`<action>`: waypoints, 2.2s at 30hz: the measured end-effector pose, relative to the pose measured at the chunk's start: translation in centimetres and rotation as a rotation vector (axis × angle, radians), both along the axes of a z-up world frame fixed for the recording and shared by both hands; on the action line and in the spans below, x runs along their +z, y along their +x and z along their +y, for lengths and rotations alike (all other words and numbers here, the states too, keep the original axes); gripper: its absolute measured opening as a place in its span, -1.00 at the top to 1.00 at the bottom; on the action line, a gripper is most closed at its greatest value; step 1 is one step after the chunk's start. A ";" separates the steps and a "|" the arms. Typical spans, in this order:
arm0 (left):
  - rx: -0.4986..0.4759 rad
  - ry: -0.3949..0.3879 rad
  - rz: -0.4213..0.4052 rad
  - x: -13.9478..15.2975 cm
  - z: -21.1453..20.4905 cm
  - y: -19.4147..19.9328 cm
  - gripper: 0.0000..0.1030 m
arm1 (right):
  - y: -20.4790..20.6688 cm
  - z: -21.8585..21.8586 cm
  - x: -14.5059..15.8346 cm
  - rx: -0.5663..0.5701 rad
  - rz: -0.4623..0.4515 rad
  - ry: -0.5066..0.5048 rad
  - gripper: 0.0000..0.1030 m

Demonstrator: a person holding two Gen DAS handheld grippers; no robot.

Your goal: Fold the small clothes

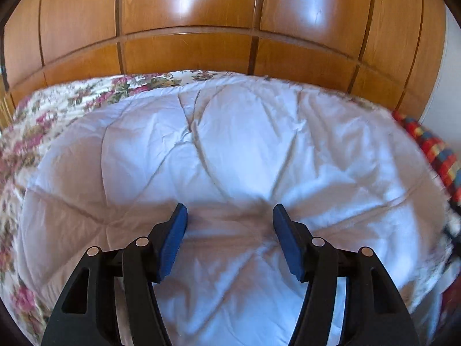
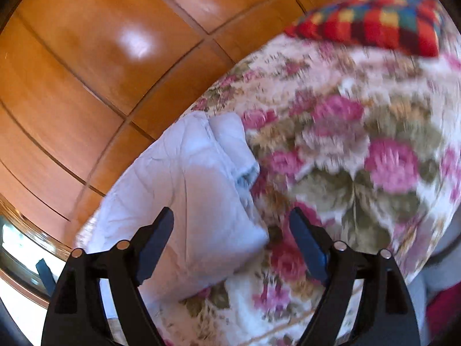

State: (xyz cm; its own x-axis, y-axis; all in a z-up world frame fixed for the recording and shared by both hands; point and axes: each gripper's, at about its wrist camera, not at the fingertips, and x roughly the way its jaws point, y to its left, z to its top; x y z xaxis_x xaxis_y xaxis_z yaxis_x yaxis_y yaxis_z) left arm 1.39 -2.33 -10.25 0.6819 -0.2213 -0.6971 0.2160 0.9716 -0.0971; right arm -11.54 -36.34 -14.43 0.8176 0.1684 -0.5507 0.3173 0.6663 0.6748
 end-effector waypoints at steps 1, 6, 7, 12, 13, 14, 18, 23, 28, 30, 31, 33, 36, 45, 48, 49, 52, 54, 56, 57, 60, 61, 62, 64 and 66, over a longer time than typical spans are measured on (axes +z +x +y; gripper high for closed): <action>-0.011 -0.025 -0.009 0.4 0.0 -0.6 -0.18 | -0.2 0.1 -0.4 0.015 -0.010 0.024 -0.64; -0.126 -0.022 -0.100 1.8 -2.3 -3.3 -0.10 | 0.5 1.1 -2.3 0.079 -0.044 0.126 -0.65; -0.149 0.012 -0.114 1.7 -3.1 -3.6 0.06 | 0.8 1.3 -2.4 0.082 -0.047 0.127 -0.65; -0.180 0.057 -0.082 0.7 -5.0 -3.0 0.11 | 1.8 2.4 -2.2 0.093 -0.063 0.123 -0.65; -0.177 0.051 -0.064 0.5 -5.0 -2.5 0.11 | 1.9 2.5 -2.2 0.089 -0.067 0.130 -0.65; -0.169 0.037 -0.039 0.2 -4.9 -2.1 0.11 | 1.9 2.5 -2.3 0.084 -0.071 0.139 -0.65; -0.151 -0.006 0.021 -0.5 -4.8 -1.3 0.11 | 3.1 1.9 -2.6 0.064 -0.091 0.179 -0.65; -0.152 0.014 0.028 -1.0 -5.0 -1.3 0.11 | 4.3 1.7 -2.4 0.071 -0.117 0.168 -0.65; -0.142 0.029 0.035 -1.1 -5.1 -1.2 0.11 | 4.8 1.8 -2.4 0.067 -0.104 0.200 -0.65; -0.137 0.032 0.038 -1.1 -5.2 -1.2 0.11 | 5.4 1.7 -2.6 0.056 -0.081 0.229 -0.65; -0.135 0.032 0.039 -1.2 -5.2 -1.2 0.11 | 5.8 1.5 -2.6 0.049 -0.078 0.250 -0.65; -0.130 0.028 0.044 -1.2 -5.2 -1.1 0.11 | 6.7 1.1 -2.7 0.031 -0.073 0.283 -0.65; -0.124 0.016 0.055 -1.1 -5.1 -1.0 0.11 | 8.2 1.2 -2.7 0.020 -0.044 0.290 -0.59; -0.111 0.008 0.066 -1.0 -5.0 -1.1 0.11 | 8.7 1.6 -3.7 0.052 -0.043 0.314 0.29; -0.108 0.005 0.071 -1.0 -4.9 -1.0 0.11 | 8.2 1.3 -3.8 0.057 -0.066 0.335 0.44; -0.108 0.006 0.071 -0.9 -4.9 -1.0 0.11 | 8.0 1.3 -3.6 0.057 -0.079 0.337 0.47; -0.105 -0.009 0.075 -0.4 -4.7 -1.1 0.11 | 6.9 0.9 -2.9 0.051 -0.124 0.332 0.59; -0.110 -0.020 0.068 0.2 -4.6 -1.4 0.11 | 6.1 0.3 -2.1 0.042 -0.144 0.316 0.62; -0.119 -0.023 0.048 0.9 -4.7 -1.6 0.11 | 5.1 -0.4 -1.1 0.029 -0.158 0.284 0.62; -0.126 -0.022 0.032 1.3 -4.8 -1.8 0.11 | 4.4 -1.0 -0.5 0.015 -0.164 0.260 0.62; -0.139 -0.024 -0.004 2.1 -5.3 -2.2 0.11 | 2.0 -3.3 0.7 -0.041 -0.176 0.241 0.62; -0.147 -0.026 -0.012 2.3 -5.5 -2.4 0.11 | 1.4 -4.0 0.9 -0.064 -0.177 0.237 0.62; -0.153 -0.028 -0.019 2.3 -5.7 -2.4 0.11 | 0.3 -5.1 1.4 -0.097 -0.178 0.225 0.62; -0.173 -0.028 -0.017 2.1 -6.4 -2.5 0.11 | -0.9 -6.5 2.1 -0.137 -0.172 0.192 0.62; -0.197 -0.027 0.004 1.4 -7.6 -2.2 0.11 | -1.6 -7.3 2.4 -0.165 -0.160 0.167 0.62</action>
State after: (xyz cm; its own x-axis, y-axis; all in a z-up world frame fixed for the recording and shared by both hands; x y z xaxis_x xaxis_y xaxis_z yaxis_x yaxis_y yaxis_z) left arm -0.83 -9.91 -8.80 0.6204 -0.3692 -0.6920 0.4016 0.9074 -0.1241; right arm -13.17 -43.67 -12.02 0.9159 0.1033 -0.3878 0.2925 0.4898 0.8213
